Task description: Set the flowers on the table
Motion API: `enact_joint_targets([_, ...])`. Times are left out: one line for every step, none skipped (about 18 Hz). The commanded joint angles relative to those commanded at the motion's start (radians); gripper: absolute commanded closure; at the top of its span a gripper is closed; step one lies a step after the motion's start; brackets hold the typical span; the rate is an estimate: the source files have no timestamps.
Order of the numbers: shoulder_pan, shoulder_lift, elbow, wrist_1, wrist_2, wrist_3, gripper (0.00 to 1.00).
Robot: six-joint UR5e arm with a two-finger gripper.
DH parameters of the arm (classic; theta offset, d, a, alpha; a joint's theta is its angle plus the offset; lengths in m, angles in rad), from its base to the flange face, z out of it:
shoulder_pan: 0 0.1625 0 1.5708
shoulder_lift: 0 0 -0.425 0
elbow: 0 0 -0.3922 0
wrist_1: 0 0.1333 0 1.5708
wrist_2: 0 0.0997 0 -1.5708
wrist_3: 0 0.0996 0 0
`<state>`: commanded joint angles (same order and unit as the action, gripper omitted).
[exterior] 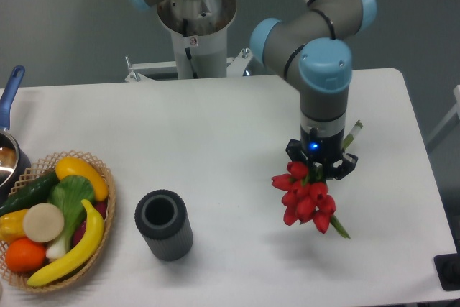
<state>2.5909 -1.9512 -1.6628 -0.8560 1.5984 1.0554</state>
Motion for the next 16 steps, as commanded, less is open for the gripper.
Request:
enact_joint_targets([-0.002, -0.006, 0.001, -0.001, 0.003, 0.0, 0.96])
enact_joint_targets([-0.002, -0.008, 0.003, -0.001, 0.006, 0.002, 0.96])
enact_joint_targets([-0.003, -0.011, 0.002, 0.0, 0.006, 0.0, 0.96])
enact_joint_targets([-0.006, -0.014, 0.001, -0.001, 0.006, 0.0, 0.95])
enact_joint_targets([-0.014, -0.018, 0.0, 0.002, 0.006, 0.0, 0.95])
enact_joint_targets([-0.015, -0.026, 0.005, 0.002, 0.006, -0.003, 0.93])
enact_joint_targets([-0.015, -0.032, 0.011, -0.003, 0.005, -0.002, 0.89])
enact_joint_targets([-0.018, -0.035, 0.008, -0.003, -0.003, -0.002, 0.85])
enact_joint_targets([-0.023, -0.043, 0.006, -0.002, -0.006, -0.002, 0.81])
enact_joint_targets([-0.032, -0.052, 0.006, -0.001, -0.006, -0.002, 0.73])
enact_joint_targets([-0.04, -0.06, 0.003, 0.002, -0.008, -0.005, 0.64])
enact_joint_targets([-0.051, -0.066, 0.002, 0.006, -0.008, -0.005, 0.53])
enact_joint_targets([-0.058, -0.071, 0.0, 0.006, -0.009, -0.008, 0.34])
enact_joint_targets([-0.064, -0.071, -0.002, 0.008, -0.008, -0.014, 0.0])
enact_joint_targets([-0.072, -0.068, -0.008, 0.009, -0.011, -0.044, 0.0])
enact_joint_targets([-0.072, -0.068, -0.011, 0.009, -0.015, -0.058, 0.0])
